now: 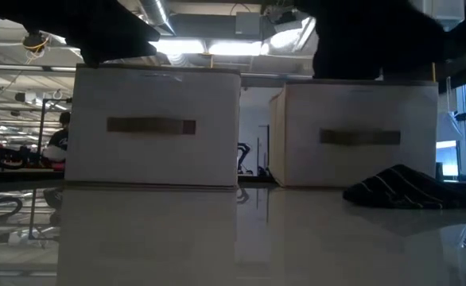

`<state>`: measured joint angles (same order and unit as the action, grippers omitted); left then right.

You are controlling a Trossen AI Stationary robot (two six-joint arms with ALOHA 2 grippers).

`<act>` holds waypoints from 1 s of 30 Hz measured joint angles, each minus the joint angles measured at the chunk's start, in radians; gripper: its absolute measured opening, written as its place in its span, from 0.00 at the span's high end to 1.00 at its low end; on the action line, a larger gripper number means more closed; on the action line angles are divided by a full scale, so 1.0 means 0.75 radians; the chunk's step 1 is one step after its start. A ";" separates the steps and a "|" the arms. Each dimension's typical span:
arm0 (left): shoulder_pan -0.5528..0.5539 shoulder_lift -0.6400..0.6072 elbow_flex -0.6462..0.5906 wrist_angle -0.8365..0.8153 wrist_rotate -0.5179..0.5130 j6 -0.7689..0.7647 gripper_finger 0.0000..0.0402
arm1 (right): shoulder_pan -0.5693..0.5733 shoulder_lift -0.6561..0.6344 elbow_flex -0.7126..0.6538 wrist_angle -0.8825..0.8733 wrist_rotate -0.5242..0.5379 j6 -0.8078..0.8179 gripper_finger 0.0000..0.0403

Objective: Sort clothes
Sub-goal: Put the dotted blue shirt into the right laundry organizer

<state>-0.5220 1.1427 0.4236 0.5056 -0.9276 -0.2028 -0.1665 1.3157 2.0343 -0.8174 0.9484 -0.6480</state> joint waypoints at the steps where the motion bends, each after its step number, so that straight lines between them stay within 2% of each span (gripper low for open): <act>1: 0.000 0.000 0.000 0.000 0.000 0.000 0.55 | -0.044 0.008 0.000 0.013 -0.059 0.002 0.96; 7: 0.000 0.000 0.000 -0.001 0.000 0.002 0.55 | -0.262 0.097 -0.002 -0.097 -0.284 0.164 0.96; 17: 0.000 0.000 0.000 -0.008 0.000 0.010 0.55 | -0.481 0.319 -0.020 -0.613 -0.533 0.491 0.96; 20: 0.000 0.000 0.000 -0.008 0.000 0.009 0.55 | -0.541 0.338 -0.126 -0.639 -0.671 0.547 0.96; 25: 0.000 0.000 0.000 -0.008 0.000 0.004 0.55 | -0.630 0.338 -0.430 -0.526 -0.856 0.605 0.96; 30: 0.000 0.000 0.000 -0.008 0.000 0.002 0.55 | -0.686 0.337 -0.759 -0.245 -0.956 0.614 0.96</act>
<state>-0.5220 1.1427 0.4236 0.4999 -0.9276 -0.2009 -0.6808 1.5685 1.4652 -1.0015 0.2315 -0.1871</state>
